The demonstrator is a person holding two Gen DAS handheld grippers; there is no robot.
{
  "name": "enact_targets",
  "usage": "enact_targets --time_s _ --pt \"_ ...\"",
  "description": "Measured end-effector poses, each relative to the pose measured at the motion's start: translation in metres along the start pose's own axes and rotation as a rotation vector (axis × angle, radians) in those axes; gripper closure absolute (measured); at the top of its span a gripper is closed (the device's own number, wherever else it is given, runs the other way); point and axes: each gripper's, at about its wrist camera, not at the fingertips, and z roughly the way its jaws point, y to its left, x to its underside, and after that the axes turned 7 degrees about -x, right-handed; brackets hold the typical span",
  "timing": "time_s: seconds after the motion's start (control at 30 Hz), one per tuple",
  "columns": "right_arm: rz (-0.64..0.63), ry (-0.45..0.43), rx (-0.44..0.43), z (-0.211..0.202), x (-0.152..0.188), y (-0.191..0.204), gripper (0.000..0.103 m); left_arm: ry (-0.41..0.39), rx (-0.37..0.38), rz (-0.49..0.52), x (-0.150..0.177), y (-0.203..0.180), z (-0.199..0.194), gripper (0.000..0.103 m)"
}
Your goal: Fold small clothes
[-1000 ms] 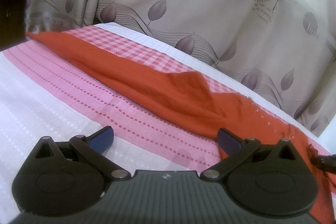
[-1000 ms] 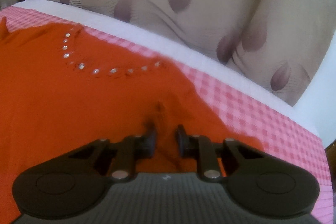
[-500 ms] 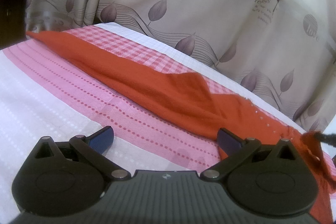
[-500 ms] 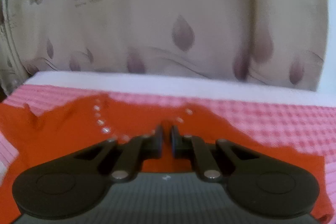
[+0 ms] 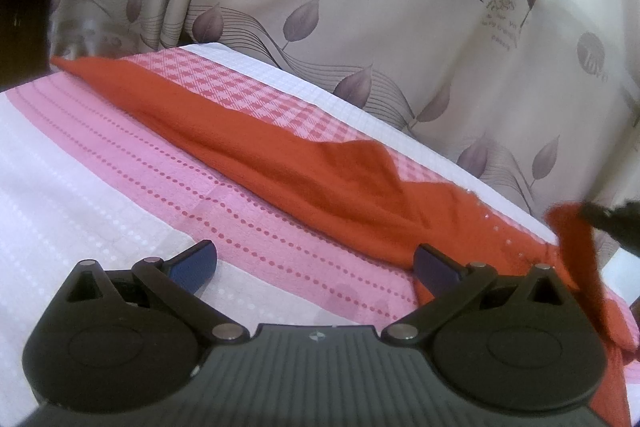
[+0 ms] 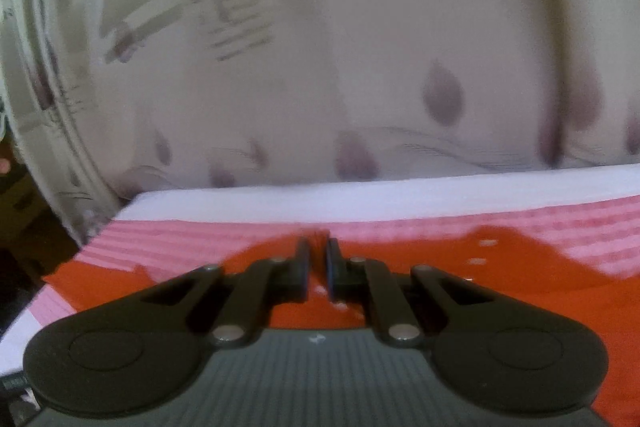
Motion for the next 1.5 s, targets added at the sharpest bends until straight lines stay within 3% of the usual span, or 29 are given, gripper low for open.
enact_targets --time_s 0.37,0.6,0.83,0.93,1.0,1.03,1.13,1.3,1.4,1.5 --pt "0.058 0.088 -0.103 0.070 0.049 0.046 0.095 0.000 -0.001 -0.001 0.000 0.000 0.000 0.000" --pt "0.052 0.093 -0.167 0.094 0.052 0.076 0.095 0.000 -0.002 0.001 0.000 0.000 0.000 0.000" --pt "0.005 0.145 -0.163 0.116 0.059 0.090 0.094 0.001 -0.002 0.001 -0.001 -0.001 0.000 0.000" --pt "0.029 0.204 -0.199 0.119 0.060 0.087 0.075 0.001 -0.002 0.001 -0.001 0.000 0.000 0.000" --pt "0.064 0.185 -0.240 0.110 0.059 0.083 0.050 0.000 0.002 -0.005 -0.001 0.001 -0.001 0.000" --pt "0.080 0.160 -0.256 0.101 0.058 0.081 0.045 -0.001 0.005 -0.009 -0.001 0.001 -0.001 0.000" --pt "0.070 0.091 -0.282 0.063 0.055 0.080 0.043 -0.001 0.022 -0.027 -0.002 0.005 -0.001 0.000" --pt "-0.101 0.084 -0.196 0.000 0.068 0.083 0.039 0.010 0.068 -0.134 -0.011 0.027 -0.005 0.001" --pt "-0.234 0.082 -0.112 -0.032 0.086 0.082 0.026 -0.008 0.035 -0.228 -0.026 0.058 -0.015 0.002" --pt "-0.331 0.099 -0.035 -0.049 0.104 0.075 0.025 0.002 -0.063 -0.234 -0.052 0.096 -0.016 0.002"
